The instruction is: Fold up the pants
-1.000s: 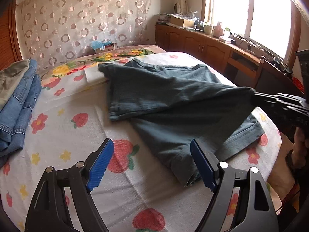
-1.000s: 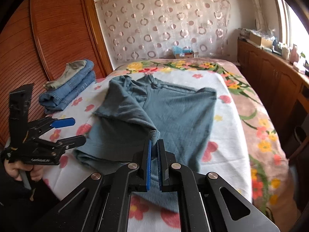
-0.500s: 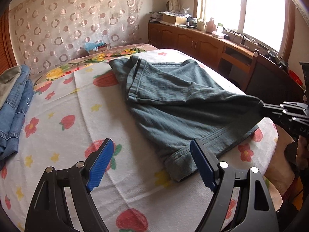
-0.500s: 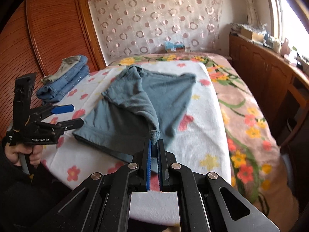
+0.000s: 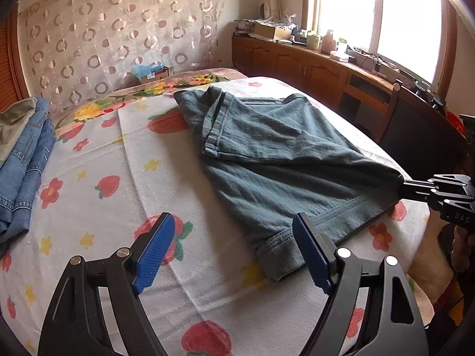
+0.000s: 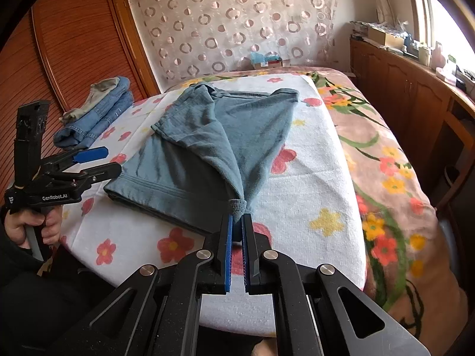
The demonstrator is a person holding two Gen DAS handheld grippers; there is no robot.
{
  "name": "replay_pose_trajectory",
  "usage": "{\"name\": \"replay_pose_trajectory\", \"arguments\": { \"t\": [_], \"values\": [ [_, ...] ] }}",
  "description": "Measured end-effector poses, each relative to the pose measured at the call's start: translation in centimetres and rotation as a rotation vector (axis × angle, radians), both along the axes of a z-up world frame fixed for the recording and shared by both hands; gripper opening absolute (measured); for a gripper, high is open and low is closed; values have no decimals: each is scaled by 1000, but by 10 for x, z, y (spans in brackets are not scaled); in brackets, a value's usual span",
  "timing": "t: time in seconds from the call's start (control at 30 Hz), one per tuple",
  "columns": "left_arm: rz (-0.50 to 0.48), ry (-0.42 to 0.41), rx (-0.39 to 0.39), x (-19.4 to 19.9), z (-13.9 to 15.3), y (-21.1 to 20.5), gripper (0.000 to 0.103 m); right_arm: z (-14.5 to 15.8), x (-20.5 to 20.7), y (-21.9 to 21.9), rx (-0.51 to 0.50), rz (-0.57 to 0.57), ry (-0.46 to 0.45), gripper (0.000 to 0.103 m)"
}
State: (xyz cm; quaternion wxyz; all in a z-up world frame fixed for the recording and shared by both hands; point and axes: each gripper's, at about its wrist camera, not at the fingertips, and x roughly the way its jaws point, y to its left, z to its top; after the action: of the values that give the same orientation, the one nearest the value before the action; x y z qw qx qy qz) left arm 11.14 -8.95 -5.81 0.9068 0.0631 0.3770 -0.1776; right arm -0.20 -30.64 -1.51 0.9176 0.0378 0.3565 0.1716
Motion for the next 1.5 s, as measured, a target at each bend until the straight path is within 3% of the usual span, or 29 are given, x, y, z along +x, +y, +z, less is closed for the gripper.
{"name": "replay_pose_trajectory", "arguments": {
  "t": [0.23, 0.37, 0.83, 1.5],
  "values": [
    [13, -17, 0, 5, 7, 9, 82, 11, -4, -4, 15, -4, -49, 13],
    [19, -17, -3, 13, 8, 15, 82, 24, 0, 0, 15, 8, -106, 28],
    [35, -8, 3, 52, 13, 37, 82, 26, 71, 57, -4, 146, -119, 28],
    [46, 4, -16, 80, 10, 73, 82, 11, 136, 105, -69, 281, 5, 28]
  ]
}}
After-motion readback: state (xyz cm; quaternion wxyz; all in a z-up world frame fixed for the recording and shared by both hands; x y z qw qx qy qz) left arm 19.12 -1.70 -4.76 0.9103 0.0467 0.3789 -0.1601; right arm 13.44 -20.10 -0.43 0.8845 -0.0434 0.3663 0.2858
